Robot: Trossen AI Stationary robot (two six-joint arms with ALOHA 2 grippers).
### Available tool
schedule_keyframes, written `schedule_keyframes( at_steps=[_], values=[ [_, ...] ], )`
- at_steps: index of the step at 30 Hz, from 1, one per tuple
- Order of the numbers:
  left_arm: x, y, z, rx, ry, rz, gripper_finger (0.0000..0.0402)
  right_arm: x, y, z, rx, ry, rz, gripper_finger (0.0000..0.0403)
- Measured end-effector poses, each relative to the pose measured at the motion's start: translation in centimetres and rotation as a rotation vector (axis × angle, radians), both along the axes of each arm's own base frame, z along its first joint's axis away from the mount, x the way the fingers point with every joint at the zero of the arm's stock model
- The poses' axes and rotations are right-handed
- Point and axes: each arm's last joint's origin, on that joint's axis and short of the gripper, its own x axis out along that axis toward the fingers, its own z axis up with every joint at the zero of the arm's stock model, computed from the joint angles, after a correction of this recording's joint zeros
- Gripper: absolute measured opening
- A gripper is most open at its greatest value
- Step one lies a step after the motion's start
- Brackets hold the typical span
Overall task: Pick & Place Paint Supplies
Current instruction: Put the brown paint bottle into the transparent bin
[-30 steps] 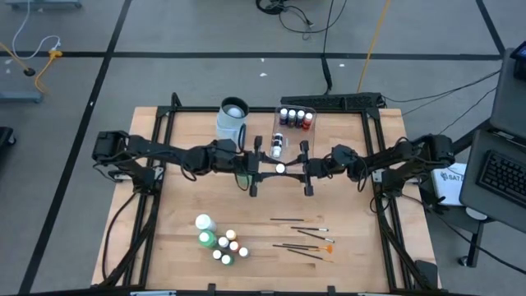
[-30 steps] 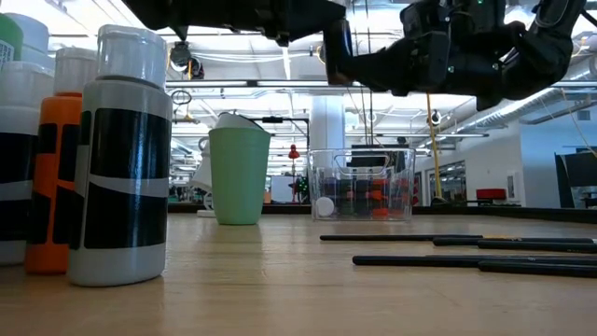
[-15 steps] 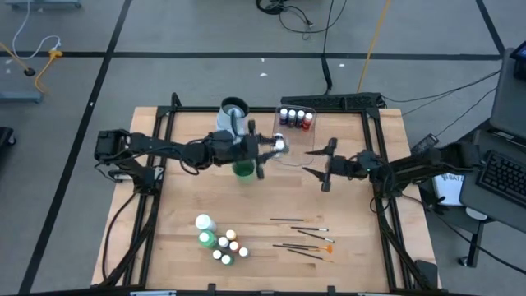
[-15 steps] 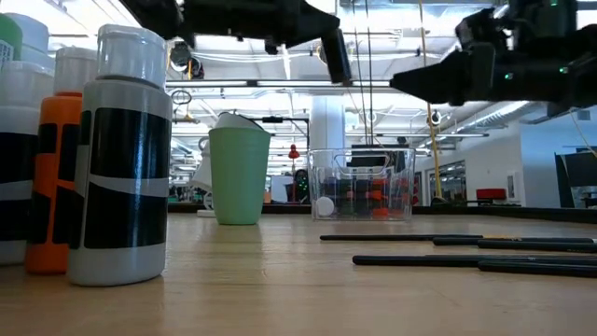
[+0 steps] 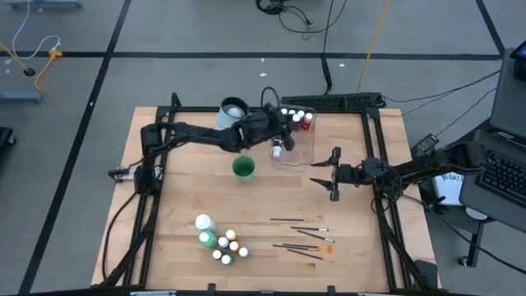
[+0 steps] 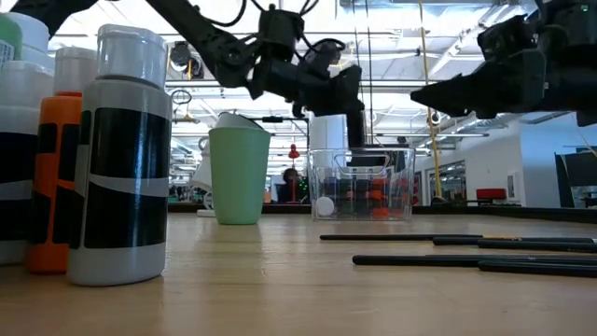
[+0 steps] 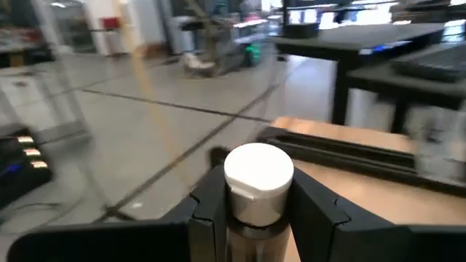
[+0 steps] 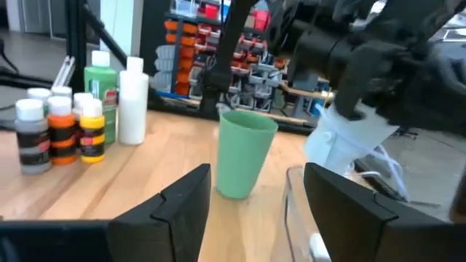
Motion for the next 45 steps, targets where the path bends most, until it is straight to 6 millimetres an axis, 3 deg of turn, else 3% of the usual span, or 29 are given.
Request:
schedule_keyframes(
  at_steps=[6, 11, 26, 35, 45],
  values=[
    [-0.3, 0.7, -1.4, -0.070, 0.136, 0.069, 0.0100, -0.2, 0.0, 0.1, -0.012, -0.014, -0.003, 0.0212],
    [-0.4, 1.5, -1.8, -0.107, 0.123, 0.112, 0.0100, -0.3, 0.0, 0.0, -0.011, 0.000, -0.002, 0.0212],
    [1.0, 1.6, -6.8, -0.155, 0.115, 0.128, 0.0100, -0.3, 0.0, 0.2, 0.002, -0.027, 0.001, 0.0212],
    [1.1, 1.7, -7.2, -0.148, 0.111, 0.129, 0.0100, -0.3, 0.0, 0.1, 0.003, -0.018, 0.002, 0.0212],
    [0.9, 2.0, -7.6, -0.254, 0.092, 0.126, 0.0100, -0.3, 0.0, 0.1, 0.014, -0.018, 0.002, 0.0212]
  ],
)
